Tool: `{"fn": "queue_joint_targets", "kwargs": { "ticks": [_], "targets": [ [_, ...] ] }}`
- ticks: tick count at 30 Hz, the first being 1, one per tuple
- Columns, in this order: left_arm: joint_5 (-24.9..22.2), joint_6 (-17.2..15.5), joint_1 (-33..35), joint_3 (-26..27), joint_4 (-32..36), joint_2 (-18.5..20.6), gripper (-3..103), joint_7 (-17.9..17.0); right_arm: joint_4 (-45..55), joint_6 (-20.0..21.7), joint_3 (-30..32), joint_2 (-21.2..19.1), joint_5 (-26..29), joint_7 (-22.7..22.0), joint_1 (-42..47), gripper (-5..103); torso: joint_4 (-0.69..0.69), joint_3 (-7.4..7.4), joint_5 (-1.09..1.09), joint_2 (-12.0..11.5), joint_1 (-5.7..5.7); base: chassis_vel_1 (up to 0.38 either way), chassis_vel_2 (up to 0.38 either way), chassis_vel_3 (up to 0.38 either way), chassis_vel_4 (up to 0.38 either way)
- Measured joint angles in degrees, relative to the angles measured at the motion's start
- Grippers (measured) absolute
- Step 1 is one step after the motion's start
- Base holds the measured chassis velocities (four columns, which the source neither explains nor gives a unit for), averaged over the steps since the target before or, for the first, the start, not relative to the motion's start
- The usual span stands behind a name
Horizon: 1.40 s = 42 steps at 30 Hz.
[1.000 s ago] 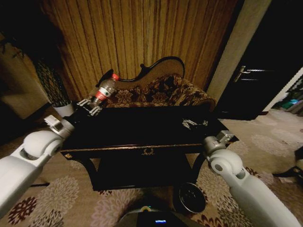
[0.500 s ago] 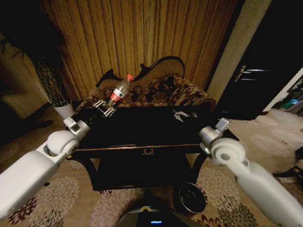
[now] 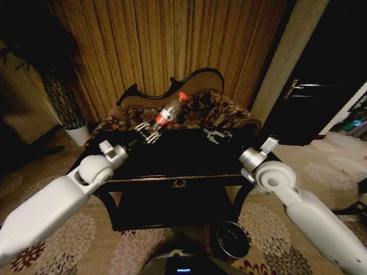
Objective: Move to the front of the table and place the trash on the table into the trash bin.
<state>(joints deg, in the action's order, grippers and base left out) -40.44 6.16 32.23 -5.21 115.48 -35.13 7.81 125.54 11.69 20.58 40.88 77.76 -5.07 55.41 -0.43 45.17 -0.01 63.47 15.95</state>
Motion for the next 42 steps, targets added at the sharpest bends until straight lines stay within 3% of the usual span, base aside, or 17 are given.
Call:
{"fn": "queue_joint_targets", "kwargs": {
  "ticks": [18,32,42],
  "targets": [
    [-0.36,-0.29,-3.70,-6.10,-0.87,-1.19,34,0.05,2.92,0.01,0.30,0.23,2.68,1.79,-0.84,100,0.01,-0.01,0.00,0.01,-0.01,0.000,0.000,0.000,0.000],
    [-1.55,-4.55,-10.24,-13.48,-0.31,-5.88,34,-2.68,2.50,0.01,0.09,0.07,2.29,1.89,-1.08,100,0.01,-0.01,0.01,0.01,-0.01,0.000,0.000,0.000,0.000],
    [-1.54,-5.72,-11.91,-16.54,-0.17,-7.36,34,-3.26,2.30,0.01,0.10,0.56,2.10,2.21,-1.50,100,0.01,-0.01,0.01,0.01,-0.01,0.000,0.000,0.000,0.000]
  ]
}}
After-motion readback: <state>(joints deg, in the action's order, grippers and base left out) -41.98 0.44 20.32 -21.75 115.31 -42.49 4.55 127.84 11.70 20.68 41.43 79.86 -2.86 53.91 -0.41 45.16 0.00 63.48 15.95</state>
